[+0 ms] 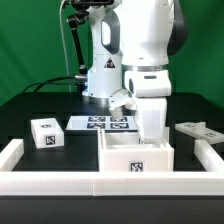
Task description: Assemble cabinet
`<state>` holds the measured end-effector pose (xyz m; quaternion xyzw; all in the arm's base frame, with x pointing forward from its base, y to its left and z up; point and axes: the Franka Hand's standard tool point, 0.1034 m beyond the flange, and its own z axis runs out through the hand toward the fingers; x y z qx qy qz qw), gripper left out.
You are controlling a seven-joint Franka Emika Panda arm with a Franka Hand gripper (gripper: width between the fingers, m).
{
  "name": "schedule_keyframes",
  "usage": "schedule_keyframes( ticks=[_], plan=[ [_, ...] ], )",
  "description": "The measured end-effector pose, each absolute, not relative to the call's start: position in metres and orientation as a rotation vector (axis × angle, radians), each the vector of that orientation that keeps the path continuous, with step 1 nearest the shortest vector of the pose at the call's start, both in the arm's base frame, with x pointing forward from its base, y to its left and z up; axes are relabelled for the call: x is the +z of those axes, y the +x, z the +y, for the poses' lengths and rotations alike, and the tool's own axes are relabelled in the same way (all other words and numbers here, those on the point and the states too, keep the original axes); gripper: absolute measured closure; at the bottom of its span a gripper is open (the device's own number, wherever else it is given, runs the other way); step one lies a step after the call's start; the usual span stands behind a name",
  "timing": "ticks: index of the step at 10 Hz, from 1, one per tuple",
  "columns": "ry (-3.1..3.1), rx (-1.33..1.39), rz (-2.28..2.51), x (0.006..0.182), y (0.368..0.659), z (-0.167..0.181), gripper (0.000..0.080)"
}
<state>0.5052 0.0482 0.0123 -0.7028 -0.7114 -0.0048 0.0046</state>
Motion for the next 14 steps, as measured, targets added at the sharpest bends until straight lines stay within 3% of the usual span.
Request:
schedule_keyframes(
  ticks=[8,11,12,13,14],
  plan=[
    [-2.183,-0.041,-2.242,0.013,0.521,0.119,0.0762],
    [-2.186,-0.031,-2.233,0.013,0.520,0.118,0.0762],
    [-2.187,-0.030,-2.233,0.012,0.520,0.118,0.0642],
    [-2.188,-0.029,-2.232,0.012,0.520,0.117,0.0472],
    [-2.189,-0.028,-2.231,0.012,0.520,0.116,0.0472]
  ],
)
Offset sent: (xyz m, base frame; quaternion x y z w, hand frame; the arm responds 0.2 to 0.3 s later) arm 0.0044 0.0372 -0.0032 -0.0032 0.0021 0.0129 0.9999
